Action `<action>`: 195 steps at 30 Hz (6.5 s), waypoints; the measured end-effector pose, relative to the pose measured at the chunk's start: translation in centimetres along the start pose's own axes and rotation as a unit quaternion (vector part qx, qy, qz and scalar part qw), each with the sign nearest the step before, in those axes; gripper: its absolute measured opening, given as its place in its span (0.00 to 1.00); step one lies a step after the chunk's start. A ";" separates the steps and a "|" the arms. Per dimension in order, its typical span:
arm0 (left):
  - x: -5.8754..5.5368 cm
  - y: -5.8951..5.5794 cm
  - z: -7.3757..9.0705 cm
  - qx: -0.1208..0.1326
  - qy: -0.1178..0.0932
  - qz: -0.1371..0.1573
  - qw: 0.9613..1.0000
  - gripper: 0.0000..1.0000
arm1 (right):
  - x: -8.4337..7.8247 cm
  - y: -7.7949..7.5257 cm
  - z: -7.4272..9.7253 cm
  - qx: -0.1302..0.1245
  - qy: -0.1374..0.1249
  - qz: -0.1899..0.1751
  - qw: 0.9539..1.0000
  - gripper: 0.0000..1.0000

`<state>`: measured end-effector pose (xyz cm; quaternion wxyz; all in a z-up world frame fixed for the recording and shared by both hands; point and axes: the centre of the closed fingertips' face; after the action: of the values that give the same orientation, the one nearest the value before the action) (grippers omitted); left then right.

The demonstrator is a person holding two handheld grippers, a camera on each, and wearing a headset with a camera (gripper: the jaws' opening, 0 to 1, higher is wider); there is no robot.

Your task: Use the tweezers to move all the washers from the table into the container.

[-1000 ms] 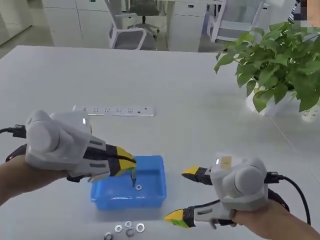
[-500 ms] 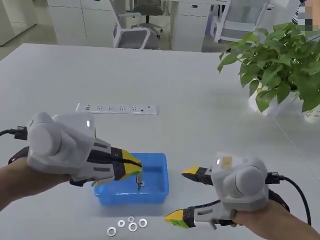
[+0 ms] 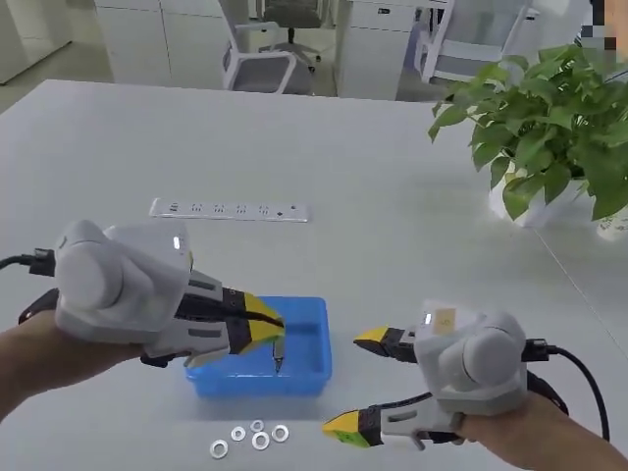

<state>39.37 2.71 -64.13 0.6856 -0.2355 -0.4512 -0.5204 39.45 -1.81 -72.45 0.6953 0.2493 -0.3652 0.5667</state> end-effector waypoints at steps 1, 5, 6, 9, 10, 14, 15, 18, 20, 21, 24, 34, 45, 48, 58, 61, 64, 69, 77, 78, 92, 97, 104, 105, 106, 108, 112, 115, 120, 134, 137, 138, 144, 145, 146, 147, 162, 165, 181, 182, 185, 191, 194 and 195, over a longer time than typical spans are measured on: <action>0.0 -0.1 0.0 -0.002 -0.001 0.001 1.000 0.05 | 0.0 0.0 0.0 0.000 0.000 0.000 1.000 0.64; 0.1 -0.5 0.1 -0.005 -0.003 0.001 1.000 0.05 | 0.0 0.1 -0.1 0.002 0.001 0.002 1.000 0.64; 0.2 -0.5 0.1 -0.005 -0.003 0.001 1.000 0.05 | 0.0 0.1 -0.1 0.002 0.001 0.002 1.000 0.64; 0.2 -0.9 0.0 -0.008 -0.004 0.001 1.000 0.05 | -0.1 0.3 -0.2 0.005 0.000 0.003 1.000 0.64; 0.1 -1.0 0.0 -0.010 -0.005 0.002 1.000 0.05 | -0.1 0.4 -0.2 0.006 0.000 0.003 1.000 0.64; -0.2 -1.5 -0.3 -0.016 -0.003 0.002 1.000 0.05 | 0.1 0.6 -0.3 0.009 -0.005 0.006 1.000 0.63; -0.3 -1.5 -0.3 -0.017 -0.004 0.003 1.000 0.05 | 0.1 0.7 -0.3 0.011 -0.006 0.007 1.000 0.63; -0.6 -1.8 -0.5 -0.020 -0.003 0.004 1.000 0.05 | 0.1 0.8 -0.4 0.014 -0.008 0.014 1.000 0.61; -0.7 -1.9 -0.6 -0.021 -0.003 0.002 1.000 0.05 | 0.2 1.0 -0.4 0.017 -0.013 0.020 1.000 0.60; -0.8 -2.0 -0.7 -0.023 -0.003 0.003 1.000 0.05 | 0.2 1.1 -0.4 0.018 -0.015 0.024 0.999 0.59; -1.1 -2.3 -1.0 -0.028 -0.001 0.004 1.000 0.05 | 0.2 1.4 -0.5 0.022 -0.017 0.030 0.999 0.57; -2.2 -2.8 -1.8 -0.044 0.007 0.006 0.999 0.05 | -0.1 2.1 -0.8 0.033 -0.021 0.039 0.999 0.50; -3.5 -3.6 -2.6 -0.060 0.020 0.010 0.998 0.05 | -0.7 2.7 -1.3 0.045 -0.015 0.036 0.998 0.48; -3.8 -3.7 -2.8 -0.063 0.021 0.012 0.998 0.05 | -0.8 2.9 -1.4 0.048 -0.014 0.036 0.998 0.47; -4.5 -4.3 -3.2 -0.071 0.027 0.017 0.997 0.05 | -1.1 3.6 -1.7 0.058 -0.007 0.041 0.997 0.45; -4.4 -4.3 -3.2 -0.070 0.024 0.022 0.997 0.05 | -1.2 3.6 -1.7 0.060 -0.006 0.040 0.997 0.45; -4.4 -4.2 -3.2 -0.070 0.025 0.023 0.997 0.05 | -1.3 3.7 -1.8 0.060 -0.004 0.041 0.997 0.45; -4.4 -4.3 -3.1 -0.071 0.025 0.023 0.997 0.05 | -1.2 3.6 -1.8 0.060 -0.005 0.040 0.997 0.45; -4.5 -4.3 -3.1 -0.071 0.024 0.027 0.997 0.05 | -1.2 4.0 -2.1 0.066 -0.005 0.041 0.997 0.44; -4.5 -4.3 -3.0 -0.070 0.024 0.028 0.997 0.05 | -1.2 4.1 -2.2 0.067 -0.005 0.041 0.997 0.44; -4.5 -4.4 -2.8 -0.069 0.025 0.030 0.997 0.05 | -0.4 4.5 -3.5 0.086 -0.006 0.060 0.995 0.37; -4.5 -4.4 -2.8 -0.070 0.025 0.031 0.997 0.05 | 0.0 4.6 -3.8 0.090 -0.007 0.062 0.994 0.36; -4.8 -4.7 -2.8 -0.076 0.026 0.032 0.996 0.05 | -0.2 5.1 -4.7 0.103 -0.001 0.074 0.992 0.33; -4.8 -4.7 -2.8 -0.077 0.026 0.031 0.996 0.05 | -0.2 5.2 -4.8 0.105 0.001 0.078 0.991 0.32; -4.8 -4.7 -2.8 -0.077 0.026 0.031 0.996 0.05 | -0.2 5.2 -5.0 0.107 0.002 0.081 0.991 0.31; -4.8 -4.7 -2.7 -0.078 0.027 0.030 0.996 0.05 | -0.1 5.3 -5.2 0.110 0.003 0.085 0.990 0.29; -4.9 -4.8 -2.6 -0.080 0.028 0.029 0.996 0.05 | 0.1 5.4 -5.7 0.117 0.006 0.096 0.988 0.23; -4.9 -4.8 -2.6 -0.081 0.029 0.028 0.996 0.05 | 0.0 5.5 -6.0 0.122 0.014 0.107 0.987 0.18; -5.0 -4.9 -2.6 -0.082 0.029 0.028 0.996 0.05 | -0.4 5.7 -6.2 0.129 0.027 0.119 0.984 0.13; -5.0 -4.9 -2.6 -0.086 0.031 0.027 0.995 0.05 | -0.7 5.8 -6.4 0.117 0.043 0.135 0.983 0.08; -4.9 -4.9 -2.6 -0.087 0.031 0.027 0.995 0.05 | -0.7 5.7 -6.4 0.115 0.038 0.122 0.985 0.07; -4.9 -5.0 -2.6 -0.087 0.031 0.028 0.995 0.05 | -0.7 5.7 -6.4 0.114 0.039 0.122 0.985 0.07; -4.9 -5.0 -2.6 -0.087 0.032 0.026 0.995 0.06 | -0.7 5.7 -6.4 0.116 0.044 0.115 0.986 0.07; -4.9 -5.0 -2.6 -0.087 0.032 0.026 0.995 0.06 | -0.7 5.7 -6.4 0.116 0.045 0.114 0.986 0.07; -4.9 -4.9 -2.6 -0.087 0.032 0.025 0.995 0.06 | -0.7 5.7 -6.4 0.115 0.045 0.114 0.986 0.07; -4.9 -4.9 -2.6 -0.087 0.033 0.025 0.995 0.06 | -0.7 5.7 -6.4 0.115 0.045 0.111 0.986 0.07; -5.1 -4.9 -2.3 -0.084 0.037 0.031 0.995 0.09 | -0.7 5.7 -6.5 0.112 0.045 0.105 0.987 0.07; -5.0 -5.0 -2.1 -0.083 0.035 0.037 0.995 0.11 | -0.7 5.7 -6.5 0.111 0.046 0.106 0.987 0.07; -5.0 -5.2 -0.6 -0.060 0.021 0.061 0.996 0.30 | -0.3 6.0 -6.4 0.111 0.047 0.114 0.986 0.07; -5.0 -5.2 -0.5 -0.058 0.020 0.063 0.996 0.32 | -0.3 6.0 -6.3 0.110 0.048 0.115 0.986 0.07; -5.0 -5.2 0.0 -0.047 0.015 0.067 0.997 0.41 | 0.0 6.1 -6.1 0.113 0.046 0.116 0.986 0.07; -5.5 -4.9 1.0 -0.026 0.008 0.096 0.995 0.55 | 0.5 6.2 -5.6 0.111 0.046 0.121 0.985 0.07; -5.4 -4.9 1.4 -0.018 0.005 0.099 0.995 0.63 | 0.8 6.1 -5.2 0.110 0.046 0.122 0.985 0.07; -5.4 -4.9 1.6 -0.014 0.005 0.102 0.995 0.63 | 0.9 6.2 -5.2 0.111 0.046 0.122 0.985 0.07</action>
<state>33.93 4.97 -68.80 0.7341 -0.2876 -0.4138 -0.4551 34.72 4.08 -75.32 0.6052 0.2521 -0.2953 0.6950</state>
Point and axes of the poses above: the centre of the closed fingertips' face, and the gripper's own axes: z roughly backward along the fingers, y roughly to its left, x roughly out of its top, and after that the axes turned 1 degree about y, right-handed
